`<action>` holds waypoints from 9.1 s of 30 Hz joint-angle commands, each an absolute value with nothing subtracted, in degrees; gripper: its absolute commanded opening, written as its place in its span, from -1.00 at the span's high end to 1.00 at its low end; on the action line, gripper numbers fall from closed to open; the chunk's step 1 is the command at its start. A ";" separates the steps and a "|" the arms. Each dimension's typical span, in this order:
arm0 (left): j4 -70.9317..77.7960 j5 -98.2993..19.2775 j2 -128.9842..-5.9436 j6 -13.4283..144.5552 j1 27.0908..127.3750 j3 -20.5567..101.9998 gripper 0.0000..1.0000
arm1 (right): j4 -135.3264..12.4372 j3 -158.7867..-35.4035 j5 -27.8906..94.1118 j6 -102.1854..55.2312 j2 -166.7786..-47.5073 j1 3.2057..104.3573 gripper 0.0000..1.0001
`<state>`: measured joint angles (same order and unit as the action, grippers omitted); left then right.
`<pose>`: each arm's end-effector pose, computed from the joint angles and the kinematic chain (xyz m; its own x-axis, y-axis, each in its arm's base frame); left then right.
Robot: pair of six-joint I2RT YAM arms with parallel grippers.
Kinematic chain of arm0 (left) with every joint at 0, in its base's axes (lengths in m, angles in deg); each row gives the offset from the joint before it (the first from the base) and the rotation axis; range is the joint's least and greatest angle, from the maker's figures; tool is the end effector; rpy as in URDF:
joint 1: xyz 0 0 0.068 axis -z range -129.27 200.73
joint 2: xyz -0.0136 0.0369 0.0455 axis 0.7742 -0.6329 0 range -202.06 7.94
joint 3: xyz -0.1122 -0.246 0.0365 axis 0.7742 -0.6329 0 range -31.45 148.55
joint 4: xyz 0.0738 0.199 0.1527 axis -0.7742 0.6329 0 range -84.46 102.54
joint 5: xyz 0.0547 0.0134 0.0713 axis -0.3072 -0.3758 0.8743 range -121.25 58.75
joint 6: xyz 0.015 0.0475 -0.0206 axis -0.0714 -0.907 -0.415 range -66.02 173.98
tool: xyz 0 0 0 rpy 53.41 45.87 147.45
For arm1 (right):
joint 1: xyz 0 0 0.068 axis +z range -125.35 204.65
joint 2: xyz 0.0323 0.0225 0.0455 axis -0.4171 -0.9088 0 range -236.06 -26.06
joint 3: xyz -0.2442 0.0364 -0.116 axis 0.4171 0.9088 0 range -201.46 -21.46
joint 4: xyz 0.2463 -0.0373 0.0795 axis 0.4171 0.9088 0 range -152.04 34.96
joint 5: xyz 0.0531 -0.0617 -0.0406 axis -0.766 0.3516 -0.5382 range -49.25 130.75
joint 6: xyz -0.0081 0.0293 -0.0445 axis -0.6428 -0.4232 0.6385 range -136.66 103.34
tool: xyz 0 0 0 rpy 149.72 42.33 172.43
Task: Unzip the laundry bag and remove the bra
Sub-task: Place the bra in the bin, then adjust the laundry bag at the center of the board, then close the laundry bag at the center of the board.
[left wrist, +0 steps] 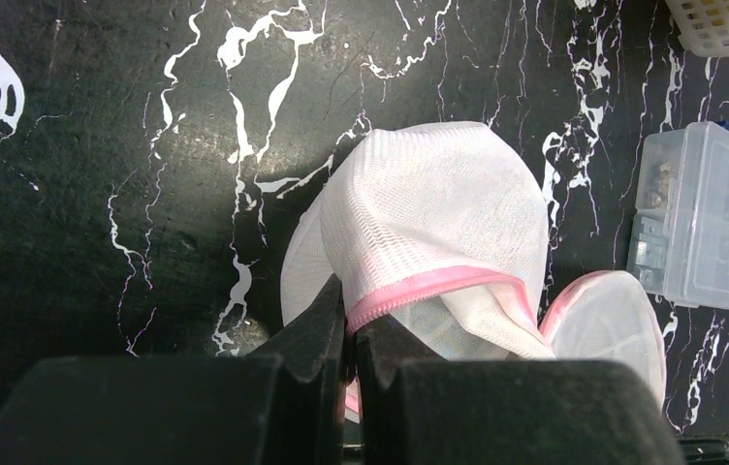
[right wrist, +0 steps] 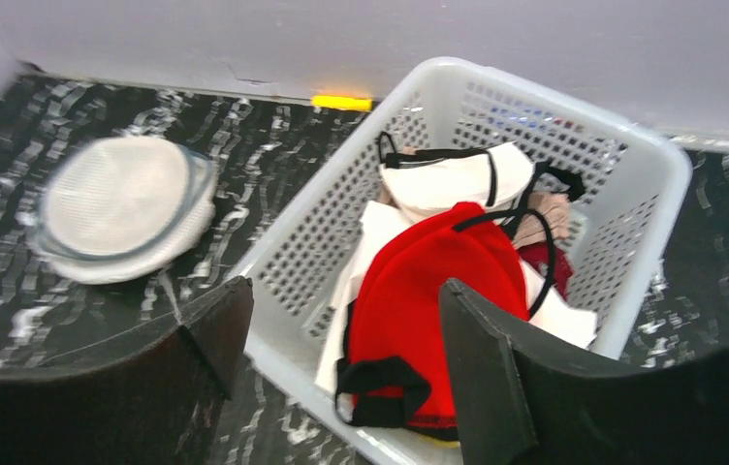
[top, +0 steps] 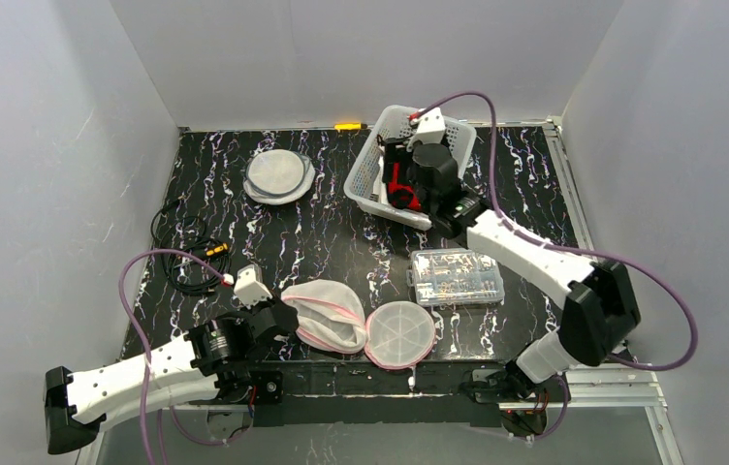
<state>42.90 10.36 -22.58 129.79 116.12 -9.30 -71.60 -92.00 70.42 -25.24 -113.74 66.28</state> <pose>0.0689 -0.0937 0.1992 -0.5450 -0.5507 -0.6322 -0.1699 0.8109 -0.5600 0.2846 0.2294 0.3486 -0.1288 0.0588 -0.9899 -0.1934 0.9776 0.0833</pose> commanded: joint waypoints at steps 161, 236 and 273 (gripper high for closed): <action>20.71 -14.84 -47.12 103.46 96.34 1.49 0.47 | -46.01 -78.23 79.82 -28.38 -87.43 81.83 0.97; 34.38 -16.69 -48.19 108.42 98.04 6.21 1.00 | -40.46 -93.64 89.74 -30.68 -112.11 93.55 0.97; 35.97 -13.86 -37.41 111.07 97.98 -2.58 1.00 | -56.62 -93.28 55.78 -47.60 -123.46 93.80 0.00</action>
<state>33.41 -16.00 -38.93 110.54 97.85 -1.45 -53.02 -93.08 58.47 -45.46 -123.82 93.47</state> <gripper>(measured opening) 0.012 0.458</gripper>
